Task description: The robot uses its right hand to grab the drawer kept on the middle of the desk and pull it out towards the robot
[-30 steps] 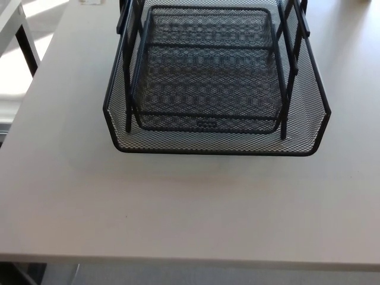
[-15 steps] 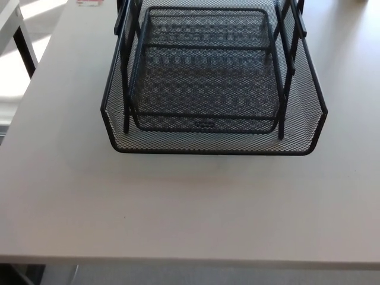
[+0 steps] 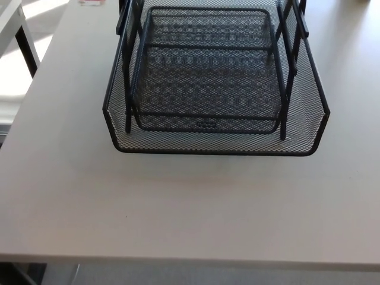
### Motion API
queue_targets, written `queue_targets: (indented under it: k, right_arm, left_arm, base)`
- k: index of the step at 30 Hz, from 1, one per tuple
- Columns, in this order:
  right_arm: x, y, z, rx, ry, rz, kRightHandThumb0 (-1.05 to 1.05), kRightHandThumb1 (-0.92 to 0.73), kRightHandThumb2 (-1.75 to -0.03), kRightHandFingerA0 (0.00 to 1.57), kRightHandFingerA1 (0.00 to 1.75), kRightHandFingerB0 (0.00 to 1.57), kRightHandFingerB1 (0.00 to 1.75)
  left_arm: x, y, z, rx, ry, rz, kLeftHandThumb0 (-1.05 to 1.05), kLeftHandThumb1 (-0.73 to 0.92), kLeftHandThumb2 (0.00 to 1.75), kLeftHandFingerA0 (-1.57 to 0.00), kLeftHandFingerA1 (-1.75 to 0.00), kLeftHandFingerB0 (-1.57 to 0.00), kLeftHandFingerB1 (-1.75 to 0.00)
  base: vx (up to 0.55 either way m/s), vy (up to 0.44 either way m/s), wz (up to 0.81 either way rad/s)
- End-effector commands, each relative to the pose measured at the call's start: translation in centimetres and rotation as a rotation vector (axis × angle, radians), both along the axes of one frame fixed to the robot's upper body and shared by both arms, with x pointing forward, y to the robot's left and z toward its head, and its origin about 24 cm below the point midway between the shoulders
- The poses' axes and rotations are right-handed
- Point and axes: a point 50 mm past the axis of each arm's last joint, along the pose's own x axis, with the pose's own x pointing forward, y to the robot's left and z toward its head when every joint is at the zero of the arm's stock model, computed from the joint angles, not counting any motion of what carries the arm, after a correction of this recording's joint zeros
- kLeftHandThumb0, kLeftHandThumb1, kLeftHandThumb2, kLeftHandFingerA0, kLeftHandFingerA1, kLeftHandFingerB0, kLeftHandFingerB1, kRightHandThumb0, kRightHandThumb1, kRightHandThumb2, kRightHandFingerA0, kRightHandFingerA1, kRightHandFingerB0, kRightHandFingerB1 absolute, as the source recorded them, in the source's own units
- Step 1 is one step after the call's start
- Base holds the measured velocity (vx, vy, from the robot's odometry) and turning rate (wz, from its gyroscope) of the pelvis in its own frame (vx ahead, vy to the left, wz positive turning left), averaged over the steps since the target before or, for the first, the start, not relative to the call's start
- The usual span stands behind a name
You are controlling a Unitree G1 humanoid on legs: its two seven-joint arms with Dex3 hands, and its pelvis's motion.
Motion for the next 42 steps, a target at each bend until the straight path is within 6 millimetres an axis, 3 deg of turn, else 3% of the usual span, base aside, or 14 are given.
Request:
queue_targets:
  k: [1, 12, 13, 17, 18, 24, 29, 30, 32, 34, 35, 40, 41, 42]
  right_arm:
    - [-0.1, -0.8, -0.4, 0.064, 0.209, -0.071, -0.39, -0.38, -1.00, 0.02, 0.52, 0.00, 0.48]
    - [0.3, -0.7, 0.0, 0.047, 0.223, -0.024, -0.37, -0.48, -1.04, 0.02, 0.52, 0.00, 0.49]
    - [0.2, -0.7, 0.1, 0.041, 0.227, -0.019, -0.75, -0.57, -0.91, 0.04, 0.47, 0.07, 0.42]
    - [0.1, -0.6, 0.2, 0.043, 0.226, -0.008, -0.75, -0.75, -0.61, 0.09, 0.38, 0.14, 0.29]
    - [0.1, -0.5, 0.3, 0.036, 0.228, -0.004, -0.37, -0.47, -1.04, 0.01, 0.52, 0.00, 0.49]
    - [0.1, -0.5, 0.5, 0.048, 0.225, -0.003, -0.76, -0.72, -0.63, 0.10, 0.35, 0.14, 0.28]
    - [1.0, -0.5, 0.7, 0.052, 0.219, 0.003, -0.77, -0.57, -0.94, 0.03, 0.42, 0.09, 0.40]
    - [1.0, -0.4, 0.8, 0.039, 0.228, 0.014, -0.74, -0.73, -0.61, 0.09, 0.36, 0.15, 0.28]
    - [0.9, -0.4, 0.8, 0.047, 0.221, 0.007, -0.38, -0.41, -1.01, 0.02, 0.52, 0.00, 0.49]
    - [0.9, -0.4, 0.8, 0.049, 0.247, 0.007, -0.75, -0.75, -0.63, 0.08, 0.36, 0.14, 0.29]
    - [0.8, -0.5, 0.8, 0.053, 0.266, 0.003, -0.79, -0.62, -1.00, 0.03, 0.36, 0.05, 0.32]
    - [0.4, -1.1, 0.0, 0.270, 0.240, -0.224, -0.71, -0.88, -1.17, 0.07, 0.44, 0.21, 0.46]
    - [0.3, -1.2, -0.2, 0.224, 0.281, -0.181, -0.78, -0.79, -0.64, 0.22, 0.36, 0.23, 0.29]
    - [0.0, -1.3, -0.4, 0.158, 0.343, -0.114, -0.78, -0.79, -0.64, 0.22, 0.36, 0.23, 0.29]
  left_arm:
    - [-0.3, 0.7, 0.3, 0.053, 0.056, 0.018, -0.32, 0.65, 0.59, -0.62, -0.89, -0.62, -0.64]
    - [-0.3, 0.7, 0.0, 0.062, 0.058, 0.035, -0.37, 0.64, 0.59, -0.63, -0.87, -0.60, -0.60]
    - [-0.3, 0.6, 0.1, 0.053, 0.052, 0.023, -0.38, 0.64, 0.58, -0.62, -0.90, -0.60, -0.65]
    - [-0.3, 0.5, 0.3, 0.062, 0.057, 0.024, -0.37, 0.63, 0.58, -0.63, -0.88, -0.61, -0.62]
    - [-0.3, 0.5, 0.2, 0.060, 0.055, 0.029, -0.35, 0.64, 0.59, -0.64, -0.87, -0.61, -0.60]
    - [-0.3, 0.7, 0.0, 0.061, 0.051, 0.037, -0.37, 0.63, 0.59, -0.63, -0.88, -0.60, -0.62]
    - [-0.5, 0.5, 0.1, 0.051, 0.051, 0.049, -0.35, 0.64, 0.59, -0.63, -0.87, -0.60, -0.61]
    - [-0.7, 0.5, 0.0, 0.050, 0.047, 0.052, -0.34, 0.64, 0.58, -0.64, -0.89, -0.62, -0.63]
    - [-0.7, 0.5, 0.0, 0.053, 0.051, 0.056, -0.34, 0.64, 0.58, -0.64, -0.88, -0.63, -0.61]
    - [-0.7, 0.5, 0.1, 0.051, 0.050, 0.056, -0.34, 0.64, 0.58, -0.64, -0.88, -0.62, -0.62]
    - [-0.8, 0.5, 0.0, 0.056, 0.051, 0.054, -0.35, 0.62, 0.59, -0.64, -0.84, -0.60, -0.59]
    - [-0.8, 0.6, -0.2, 0.058, 0.053, 0.061, -0.35, 0.62, 0.59, -0.63, -0.85, -0.60, -0.59]
    - [-0.9, 0.5, -0.2, 0.057, 0.051, 0.059, -0.34, 0.64, 0.59, -0.64, -0.86, -0.61, -0.60]
    - [-0.9, 0.5, -0.1, 0.056, 0.049, 0.056, -0.34, 0.64, 0.59, -0.64, -0.86, -0.61, -0.60]
  base:
    - [0.00, 0.000, 0.00]
    - [0.00, 0.000, 0.00]
    - [0.00, 0.000, 0.00]
    - [0.00, 0.000, 0.00]
    - [0.00, 0.000, 0.00]
    - [0.00, 0.000, 0.00]
    - [0.00, 0.000, 0.00]
    - [0.00, 0.000, 0.00]
    - [0.00, 0.000, 0.00]
    - [0.00, 0.000, 0.00]
    - [0.00, 0.000, 0.00]
    - [0.00, 0.000, 0.00]
    - [0.00, 0.000, 0.00]
    - [0.00, 0.000, 0.00]
